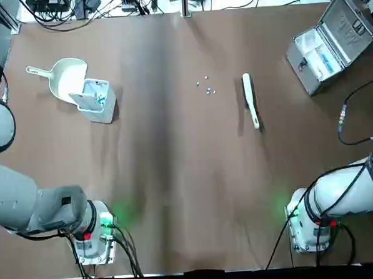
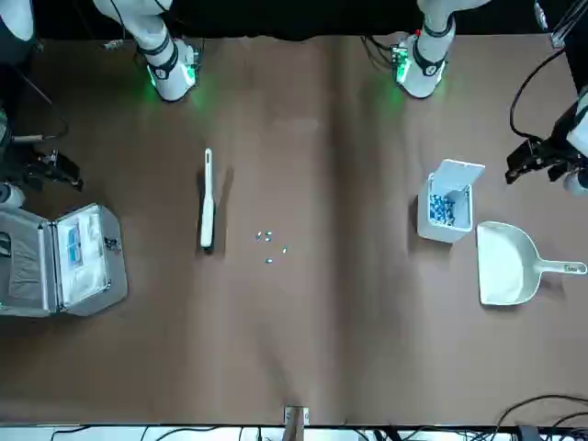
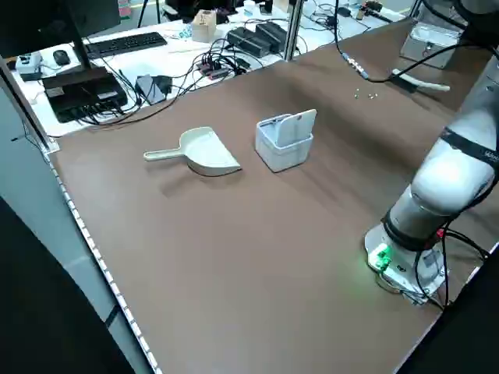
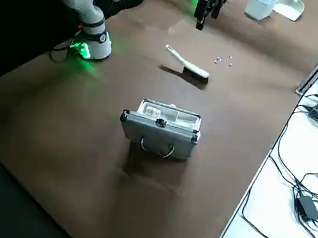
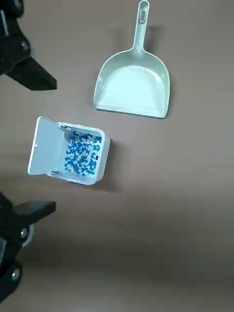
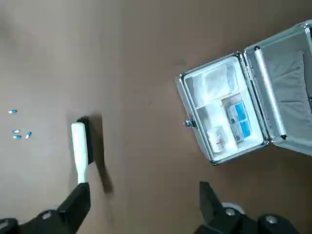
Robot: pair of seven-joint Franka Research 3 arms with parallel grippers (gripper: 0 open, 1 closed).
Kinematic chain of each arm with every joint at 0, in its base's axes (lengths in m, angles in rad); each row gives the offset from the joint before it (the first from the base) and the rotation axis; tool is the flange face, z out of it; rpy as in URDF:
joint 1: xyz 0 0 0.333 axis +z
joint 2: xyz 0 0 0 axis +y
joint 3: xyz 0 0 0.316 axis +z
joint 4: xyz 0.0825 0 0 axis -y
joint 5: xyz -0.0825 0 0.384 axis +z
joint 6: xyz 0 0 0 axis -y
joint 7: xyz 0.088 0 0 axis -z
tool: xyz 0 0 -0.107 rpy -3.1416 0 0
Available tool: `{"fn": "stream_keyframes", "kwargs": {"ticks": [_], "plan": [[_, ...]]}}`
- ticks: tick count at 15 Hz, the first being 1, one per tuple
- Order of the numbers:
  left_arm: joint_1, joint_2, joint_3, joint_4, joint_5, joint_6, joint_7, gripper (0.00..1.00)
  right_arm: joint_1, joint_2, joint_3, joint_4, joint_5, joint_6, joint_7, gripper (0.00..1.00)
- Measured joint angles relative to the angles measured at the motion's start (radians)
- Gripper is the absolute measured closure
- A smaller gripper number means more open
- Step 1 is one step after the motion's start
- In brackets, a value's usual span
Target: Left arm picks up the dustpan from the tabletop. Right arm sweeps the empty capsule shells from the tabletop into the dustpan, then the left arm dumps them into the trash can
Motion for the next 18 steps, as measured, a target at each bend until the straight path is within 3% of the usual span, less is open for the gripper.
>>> {"fn": "stream_keyframes", "kwargs": {"ticks": [10, 18], "plan": [[0.007, 0.019, 0.007, -0.005, 0.000, -0.006, -0.013, 0.00, 0.008, 0.000, 0.003, -0.007, 0.003, 0.000, 0.029, 0.01], [0.142, 0.203, 0.020, -0.010, 0.001, 0.026, -0.208, 0.00, 0.028, 0.000, 0.005, -0.102, 0.018, 0.024, 0.061, 0.01]]}}
